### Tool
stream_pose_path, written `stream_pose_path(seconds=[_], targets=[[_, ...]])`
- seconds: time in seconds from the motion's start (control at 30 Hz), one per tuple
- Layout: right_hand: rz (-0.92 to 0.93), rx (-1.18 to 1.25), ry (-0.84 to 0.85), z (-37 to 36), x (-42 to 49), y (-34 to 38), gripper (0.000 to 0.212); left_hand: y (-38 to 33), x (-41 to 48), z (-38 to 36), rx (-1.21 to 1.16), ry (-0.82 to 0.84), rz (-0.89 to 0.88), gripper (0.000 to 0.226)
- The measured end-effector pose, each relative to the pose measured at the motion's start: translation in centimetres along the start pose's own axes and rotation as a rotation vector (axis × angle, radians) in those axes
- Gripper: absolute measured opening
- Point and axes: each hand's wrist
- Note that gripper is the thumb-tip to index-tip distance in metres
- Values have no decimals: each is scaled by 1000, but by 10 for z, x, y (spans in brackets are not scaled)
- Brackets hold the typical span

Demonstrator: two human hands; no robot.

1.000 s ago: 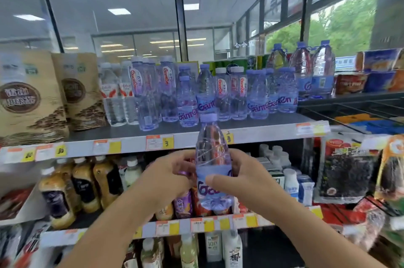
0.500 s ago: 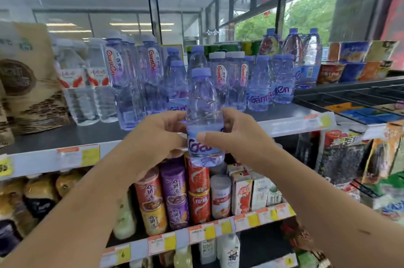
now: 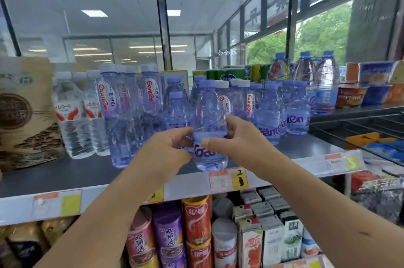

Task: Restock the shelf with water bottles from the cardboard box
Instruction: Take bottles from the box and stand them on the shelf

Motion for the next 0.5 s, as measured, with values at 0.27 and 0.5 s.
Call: stream_pose_path(seconds=[0.27, 0.5], targets=[[-75, -135, 47, -15, 17, -16, 57, 12, 10, -2, 35, -52, 72, 75], [-107, -184, 66, -22, 30, -22, 60, 16, 21, -1, 113, -5, 87, 56]])
Point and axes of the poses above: each hand's wrist, its own x-axis towards the middle knuckle, its own z-axis out of the back of the hand, y = z × x, and after that the axes turned 6 degrees about z, right-handed
